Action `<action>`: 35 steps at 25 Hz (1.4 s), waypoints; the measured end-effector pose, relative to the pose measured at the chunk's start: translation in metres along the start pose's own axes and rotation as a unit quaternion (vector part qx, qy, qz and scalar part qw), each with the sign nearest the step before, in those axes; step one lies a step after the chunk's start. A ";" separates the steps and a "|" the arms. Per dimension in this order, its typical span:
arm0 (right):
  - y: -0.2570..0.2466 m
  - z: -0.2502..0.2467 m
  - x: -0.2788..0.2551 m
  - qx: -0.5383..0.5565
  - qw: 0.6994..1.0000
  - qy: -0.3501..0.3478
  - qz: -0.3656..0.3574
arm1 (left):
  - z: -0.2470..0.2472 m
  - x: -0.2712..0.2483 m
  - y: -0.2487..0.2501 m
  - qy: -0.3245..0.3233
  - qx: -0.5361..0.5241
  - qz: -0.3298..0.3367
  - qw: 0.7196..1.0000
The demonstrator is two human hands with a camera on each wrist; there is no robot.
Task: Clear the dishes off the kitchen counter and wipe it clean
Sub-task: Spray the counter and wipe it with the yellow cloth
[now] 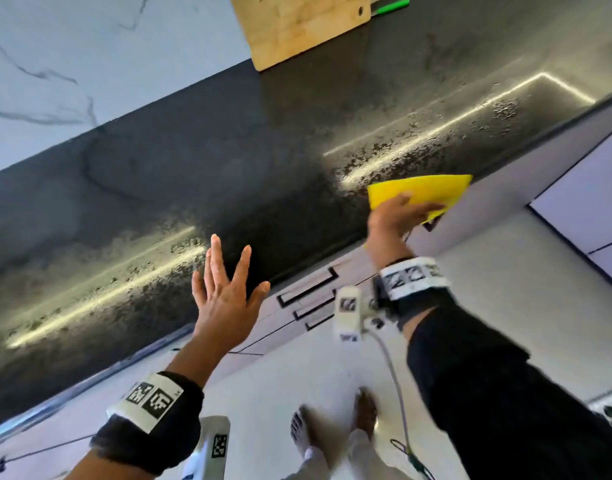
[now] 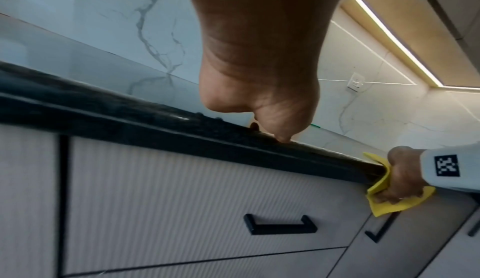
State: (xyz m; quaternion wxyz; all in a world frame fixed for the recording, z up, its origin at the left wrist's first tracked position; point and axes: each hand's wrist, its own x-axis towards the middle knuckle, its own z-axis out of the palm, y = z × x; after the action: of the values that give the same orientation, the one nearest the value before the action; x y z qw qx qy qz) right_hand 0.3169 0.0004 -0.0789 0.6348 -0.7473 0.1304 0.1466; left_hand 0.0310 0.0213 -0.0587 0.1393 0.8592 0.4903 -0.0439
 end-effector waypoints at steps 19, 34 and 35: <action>0.079 0.017 -0.371 -0.125 0.880 -0.385 0.249 | 0.010 -0.130 -0.215 0.141 -0.036 0.063 0.987; -0.086 -0.077 -0.092 -0.066 0.934 -0.350 -0.022 | -0.071 0.055 0.071 0.074 -0.322 0.267 0.905; -0.099 -0.074 -0.069 -0.092 0.935 -0.340 -0.046 | -0.075 0.068 0.085 0.077 -0.337 0.254 0.903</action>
State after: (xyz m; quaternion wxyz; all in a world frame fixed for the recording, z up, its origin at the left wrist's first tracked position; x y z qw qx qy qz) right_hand 0.2946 -0.0559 0.0488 0.5762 -0.7130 -0.1415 0.3737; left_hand 0.1346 0.0578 0.0149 0.3890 0.8572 0.2499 0.2269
